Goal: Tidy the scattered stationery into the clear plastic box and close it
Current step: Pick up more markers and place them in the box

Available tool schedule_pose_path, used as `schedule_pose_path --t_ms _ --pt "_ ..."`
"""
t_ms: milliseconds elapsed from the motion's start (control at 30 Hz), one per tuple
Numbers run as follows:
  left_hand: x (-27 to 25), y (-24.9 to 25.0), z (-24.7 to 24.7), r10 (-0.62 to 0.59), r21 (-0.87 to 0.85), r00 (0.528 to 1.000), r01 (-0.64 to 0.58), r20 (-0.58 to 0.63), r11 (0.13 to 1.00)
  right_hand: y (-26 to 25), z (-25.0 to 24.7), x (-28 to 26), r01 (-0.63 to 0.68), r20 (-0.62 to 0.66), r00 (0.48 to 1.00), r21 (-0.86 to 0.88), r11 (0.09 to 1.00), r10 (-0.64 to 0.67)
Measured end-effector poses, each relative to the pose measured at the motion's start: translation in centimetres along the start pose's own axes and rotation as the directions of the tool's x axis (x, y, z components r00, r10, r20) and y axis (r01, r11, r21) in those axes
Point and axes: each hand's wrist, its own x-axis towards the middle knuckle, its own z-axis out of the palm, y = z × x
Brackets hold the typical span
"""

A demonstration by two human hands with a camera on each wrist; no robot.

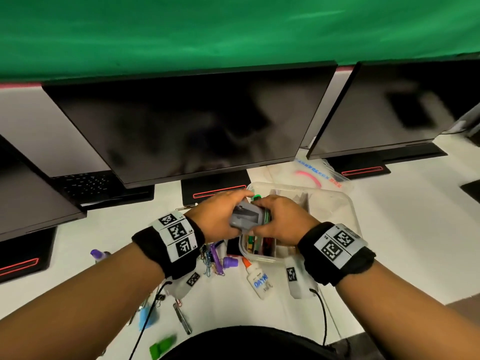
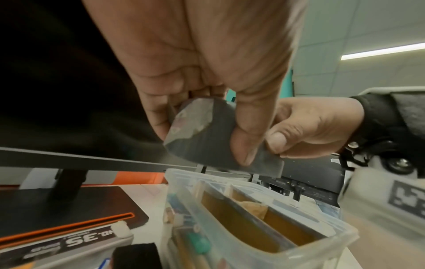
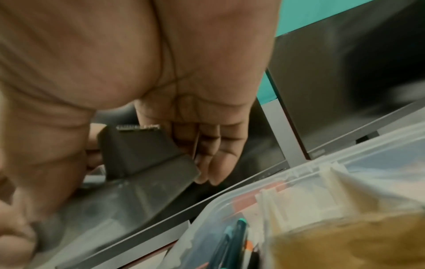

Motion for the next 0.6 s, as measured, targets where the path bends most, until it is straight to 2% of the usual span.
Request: schedule_pose_path --t_ms 133,233,300,367,467,600 --pt "1.2 2.1 0.9 0.035 -0.093 0.999 -0.033 0.024 0.995 1.6 -1.3 -0.7 -0.009 0.034 0.999 -0.133 0.991 0.013" --pt "1.9 2.9 2.1 0.032 -0.127 0.999 -0.035 -0.027 0.991 2.7 -2.3 -0.8 -0.026 0.050 0.998 -0.233 0.972 0.039" --pt "2.2 3.0 2.8 -0.023 -0.119 0.996 0.012 -0.089 0.993 3.8 -3.3 -0.4 -0.104 0.049 0.991 -0.262 0.959 0.121" --pt "2.3 2.7 3.1 -0.106 -0.071 0.990 0.100 -0.092 0.992 5.4 -4.5 -0.2 -0.222 0.011 0.972 -0.267 0.938 0.233" --pt "2.0 1.5 4.0 -0.217 0.053 0.976 0.217 0.000 0.975 7.9 -5.8 -0.1 -0.447 -0.073 0.894 -0.186 0.875 0.442" --pt "1.6 0.9 5.3 -0.239 0.059 0.969 0.235 0.067 0.970 10.5 -5.4 -0.2 -0.627 -0.059 0.779 -0.044 0.778 0.624"
